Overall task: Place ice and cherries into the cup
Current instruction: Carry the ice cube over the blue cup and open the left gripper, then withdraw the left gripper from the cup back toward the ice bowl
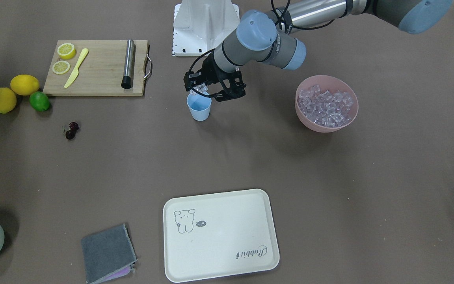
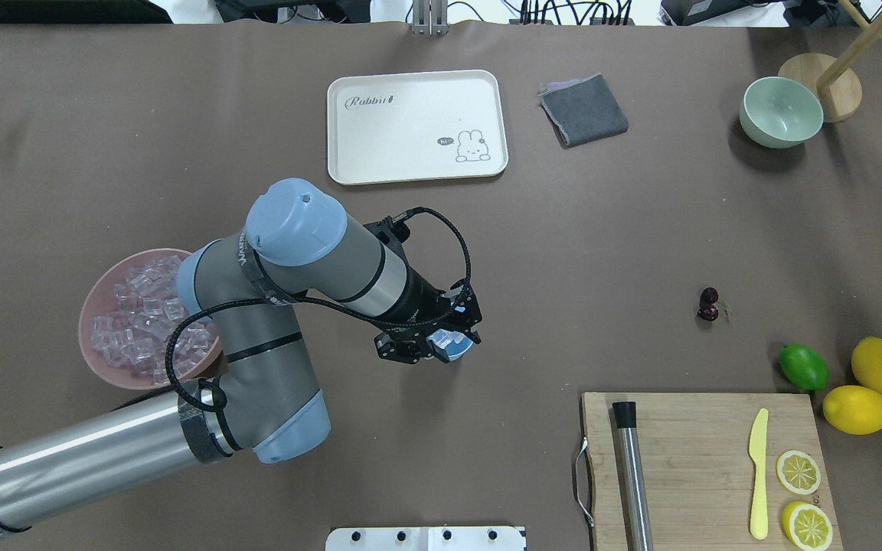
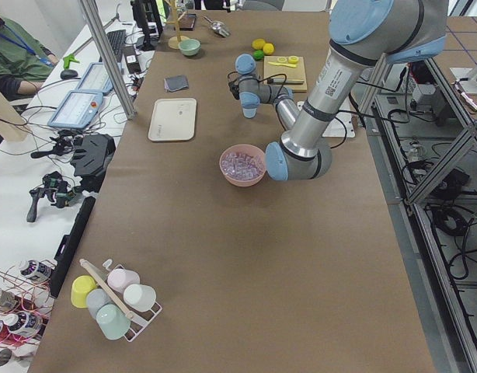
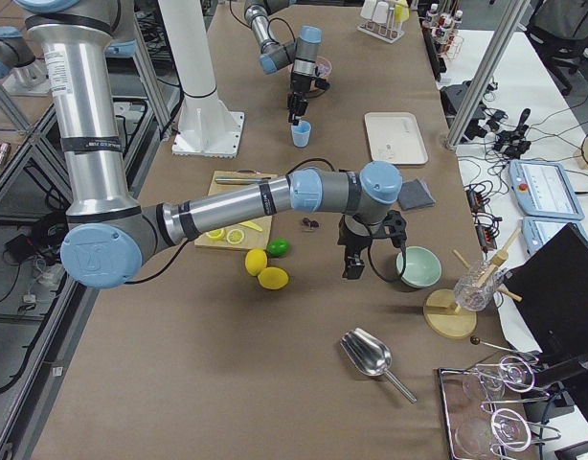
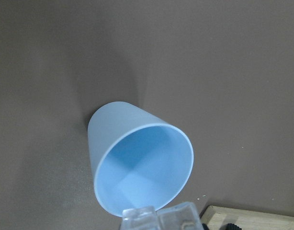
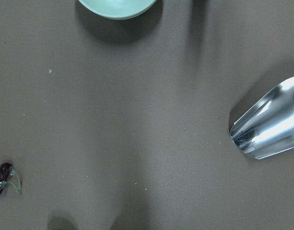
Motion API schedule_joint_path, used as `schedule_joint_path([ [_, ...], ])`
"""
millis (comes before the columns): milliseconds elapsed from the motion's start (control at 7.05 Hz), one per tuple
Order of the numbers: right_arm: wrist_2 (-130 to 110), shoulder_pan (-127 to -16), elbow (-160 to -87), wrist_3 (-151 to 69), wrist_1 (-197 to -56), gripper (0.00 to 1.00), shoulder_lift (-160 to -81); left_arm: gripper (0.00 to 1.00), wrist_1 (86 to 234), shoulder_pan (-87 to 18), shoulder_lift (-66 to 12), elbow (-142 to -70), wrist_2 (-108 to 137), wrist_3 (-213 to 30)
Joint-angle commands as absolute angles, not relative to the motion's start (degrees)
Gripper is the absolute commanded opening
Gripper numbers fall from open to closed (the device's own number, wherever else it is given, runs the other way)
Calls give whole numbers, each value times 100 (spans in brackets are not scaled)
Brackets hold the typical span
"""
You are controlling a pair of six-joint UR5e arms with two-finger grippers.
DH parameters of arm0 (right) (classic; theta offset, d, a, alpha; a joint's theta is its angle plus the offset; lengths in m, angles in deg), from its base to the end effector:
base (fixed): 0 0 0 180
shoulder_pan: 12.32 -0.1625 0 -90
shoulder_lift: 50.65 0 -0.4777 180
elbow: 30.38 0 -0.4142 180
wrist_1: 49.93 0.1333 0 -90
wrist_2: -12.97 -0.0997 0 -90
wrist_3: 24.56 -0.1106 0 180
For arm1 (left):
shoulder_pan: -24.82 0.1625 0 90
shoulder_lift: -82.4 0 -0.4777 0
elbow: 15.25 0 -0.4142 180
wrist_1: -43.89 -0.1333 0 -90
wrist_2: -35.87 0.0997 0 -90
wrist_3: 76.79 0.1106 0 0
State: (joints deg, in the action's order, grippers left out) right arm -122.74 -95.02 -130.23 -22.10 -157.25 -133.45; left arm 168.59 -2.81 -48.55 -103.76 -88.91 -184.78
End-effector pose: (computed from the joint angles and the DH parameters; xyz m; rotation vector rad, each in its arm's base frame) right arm -0.0169 -0.5576 0.5927 -0.0382 -0.7978 -0.1593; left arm 0.6297 -0.4089 0.1889 -0.4102 1.2862 -0.2797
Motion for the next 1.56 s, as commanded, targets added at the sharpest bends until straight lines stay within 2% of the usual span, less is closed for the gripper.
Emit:
schedule_joint_path([
  [0, -12274, -9476, -13005, -2210, -15646, 100, -13353, 97, 16913, -278, -4830, -10384, -8884, -18428],
  [426, -12256, -9424, -12996, -2210, -15637, 100, -13344, 97, 16896, -347, -4803, -10411, -8919, -18420],
  [568, -12247, -9388, -12996, -2210, -15506, 100, -13344, 97, 16896, -652, -4673, -10411, -8972, -18411],
  [1135, -11975, -9291, -12996, -2218, -15478, 100, -13309, 97, 16529, -2725, -3795, -10498, -10393, -16572],
  [1419, -11975, -9291, -12996, -2218, -15478, 100, -13309, 97, 15348, -3334, -3364, -11188, -10546, -15332],
])
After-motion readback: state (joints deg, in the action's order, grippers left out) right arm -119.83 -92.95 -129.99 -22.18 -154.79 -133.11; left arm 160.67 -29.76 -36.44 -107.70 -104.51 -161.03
